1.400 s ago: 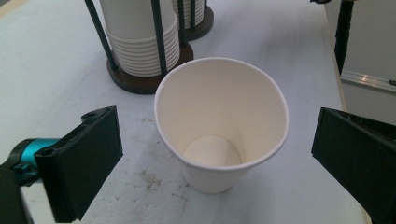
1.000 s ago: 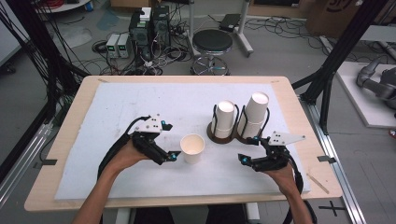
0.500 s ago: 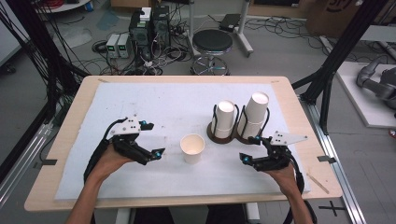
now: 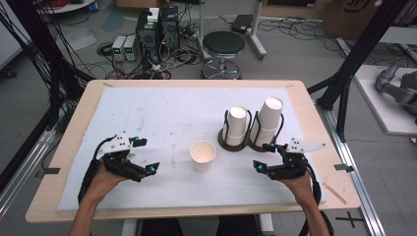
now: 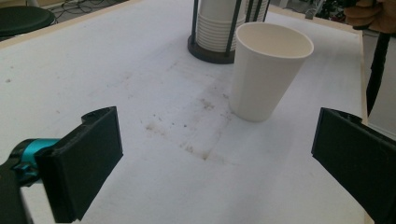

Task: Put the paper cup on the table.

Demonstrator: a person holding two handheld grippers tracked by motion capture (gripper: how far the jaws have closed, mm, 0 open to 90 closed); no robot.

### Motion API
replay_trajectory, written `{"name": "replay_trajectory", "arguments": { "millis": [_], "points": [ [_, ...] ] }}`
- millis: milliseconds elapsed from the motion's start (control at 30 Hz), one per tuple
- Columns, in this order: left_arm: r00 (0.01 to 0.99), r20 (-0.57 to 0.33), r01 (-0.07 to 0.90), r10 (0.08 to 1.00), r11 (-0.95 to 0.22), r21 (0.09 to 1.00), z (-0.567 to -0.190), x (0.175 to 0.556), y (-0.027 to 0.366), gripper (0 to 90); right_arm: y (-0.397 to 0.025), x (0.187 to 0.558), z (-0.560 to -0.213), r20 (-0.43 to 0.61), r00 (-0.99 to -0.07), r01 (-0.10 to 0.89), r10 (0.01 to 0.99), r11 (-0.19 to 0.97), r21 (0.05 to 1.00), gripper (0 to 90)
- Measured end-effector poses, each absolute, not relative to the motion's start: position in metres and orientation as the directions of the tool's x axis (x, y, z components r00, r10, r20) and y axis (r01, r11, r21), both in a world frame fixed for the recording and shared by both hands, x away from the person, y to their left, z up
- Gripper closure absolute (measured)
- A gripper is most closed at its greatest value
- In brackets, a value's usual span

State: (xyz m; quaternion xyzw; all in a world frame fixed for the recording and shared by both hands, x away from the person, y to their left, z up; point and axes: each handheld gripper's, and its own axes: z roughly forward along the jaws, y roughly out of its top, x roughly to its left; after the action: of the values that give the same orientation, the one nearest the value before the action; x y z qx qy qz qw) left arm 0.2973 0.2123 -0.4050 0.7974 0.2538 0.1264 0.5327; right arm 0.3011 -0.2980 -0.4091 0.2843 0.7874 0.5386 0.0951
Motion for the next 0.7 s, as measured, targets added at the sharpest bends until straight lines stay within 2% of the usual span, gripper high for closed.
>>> {"name": "replay_trajectory", "arguments": {
  "millis": [700],
  "points": [
    [0.823,-0.073,0.276,0.563,-0.285,0.918,-0.4072,0.2946,0.2182,1.7,-0.2993,0.301,-0.4093,0.158,-0.818,0.345,0.553,0.252,0.904,19.9]
  ]
}}
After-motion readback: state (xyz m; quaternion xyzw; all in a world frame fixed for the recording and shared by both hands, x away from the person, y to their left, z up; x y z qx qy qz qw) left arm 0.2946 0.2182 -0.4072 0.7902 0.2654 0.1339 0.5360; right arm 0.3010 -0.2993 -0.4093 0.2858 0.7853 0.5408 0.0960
